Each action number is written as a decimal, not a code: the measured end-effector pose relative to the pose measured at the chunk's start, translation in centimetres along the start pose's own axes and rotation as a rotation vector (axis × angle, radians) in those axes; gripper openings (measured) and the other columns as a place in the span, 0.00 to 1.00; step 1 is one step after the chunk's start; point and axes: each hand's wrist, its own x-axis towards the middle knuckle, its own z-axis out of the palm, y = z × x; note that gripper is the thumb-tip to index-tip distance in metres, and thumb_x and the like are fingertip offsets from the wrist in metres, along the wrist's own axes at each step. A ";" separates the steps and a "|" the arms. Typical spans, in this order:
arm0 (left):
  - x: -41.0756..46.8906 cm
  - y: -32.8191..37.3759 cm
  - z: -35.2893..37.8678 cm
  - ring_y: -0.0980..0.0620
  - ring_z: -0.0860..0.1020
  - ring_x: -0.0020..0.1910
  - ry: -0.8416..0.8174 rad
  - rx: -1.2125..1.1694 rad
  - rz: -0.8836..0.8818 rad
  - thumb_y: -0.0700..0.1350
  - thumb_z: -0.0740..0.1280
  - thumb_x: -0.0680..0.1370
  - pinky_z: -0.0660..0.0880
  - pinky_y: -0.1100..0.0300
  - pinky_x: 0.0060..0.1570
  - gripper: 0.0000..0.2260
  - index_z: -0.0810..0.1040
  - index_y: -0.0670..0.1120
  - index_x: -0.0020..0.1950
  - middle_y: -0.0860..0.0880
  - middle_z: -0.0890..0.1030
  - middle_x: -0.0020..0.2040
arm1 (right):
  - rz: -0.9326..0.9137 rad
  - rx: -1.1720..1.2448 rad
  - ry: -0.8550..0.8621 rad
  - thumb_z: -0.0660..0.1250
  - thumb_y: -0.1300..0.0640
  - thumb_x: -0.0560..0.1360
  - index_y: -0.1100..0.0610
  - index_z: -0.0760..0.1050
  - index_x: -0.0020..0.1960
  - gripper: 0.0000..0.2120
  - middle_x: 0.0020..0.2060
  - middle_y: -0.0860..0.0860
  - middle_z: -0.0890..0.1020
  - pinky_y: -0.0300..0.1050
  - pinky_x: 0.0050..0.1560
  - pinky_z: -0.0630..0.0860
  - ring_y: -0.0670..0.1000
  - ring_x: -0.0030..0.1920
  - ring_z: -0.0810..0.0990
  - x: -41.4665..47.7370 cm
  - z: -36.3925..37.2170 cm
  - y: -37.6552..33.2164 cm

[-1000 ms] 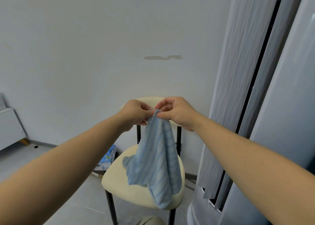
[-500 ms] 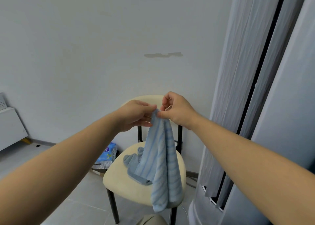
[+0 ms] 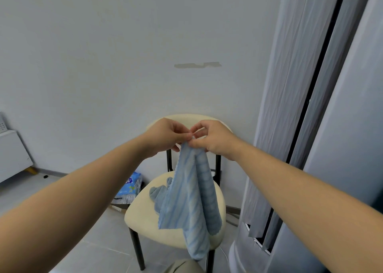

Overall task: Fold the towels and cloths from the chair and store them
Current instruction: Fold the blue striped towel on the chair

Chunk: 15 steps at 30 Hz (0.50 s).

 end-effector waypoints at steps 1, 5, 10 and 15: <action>0.0 0.1 -0.1 0.57 0.81 0.35 0.017 0.053 0.038 0.40 0.72 0.78 0.77 0.63 0.35 0.04 0.86 0.41 0.48 0.48 0.85 0.40 | 0.042 0.039 -0.047 0.77 0.63 0.71 0.54 0.78 0.54 0.14 0.46 0.55 0.86 0.49 0.44 0.83 0.51 0.45 0.86 -0.2 0.1 -0.2; 0.4 0.7 -0.7 0.52 0.83 0.35 0.059 0.129 0.117 0.38 0.68 0.80 0.81 0.59 0.36 0.05 0.84 0.40 0.49 0.46 0.84 0.41 | 0.140 0.145 -0.087 0.75 0.63 0.73 0.57 0.78 0.59 0.15 0.46 0.55 0.85 0.46 0.43 0.83 0.52 0.44 0.86 -1.1 0.5 -0.6; 0.9 0.8 -1.5 0.47 0.86 0.38 0.111 0.088 0.076 0.40 0.65 0.82 0.83 0.56 0.43 0.06 0.83 0.42 0.49 0.46 0.83 0.44 | 0.288 0.340 0.021 0.70 0.46 0.78 0.59 0.75 0.57 0.18 0.53 0.57 0.82 0.52 0.45 0.84 0.60 0.43 0.84 -1.1 1.4 -1.1; 1.1 0.7 -2.1 0.53 0.85 0.38 0.215 0.025 0.084 0.38 0.65 0.81 0.81 0.62 0.42 0.08 0.83 0.43 0.46 0.48 0.83 0.44 | 0.305 0.190 -0.116 0.61 0.38 0.80 0.57 0.79 0.47 0.22 0.38 0.53 0.82 0.47 0.44 0.77 0.53 0.35 0.80 -1.8 2.0 -1.3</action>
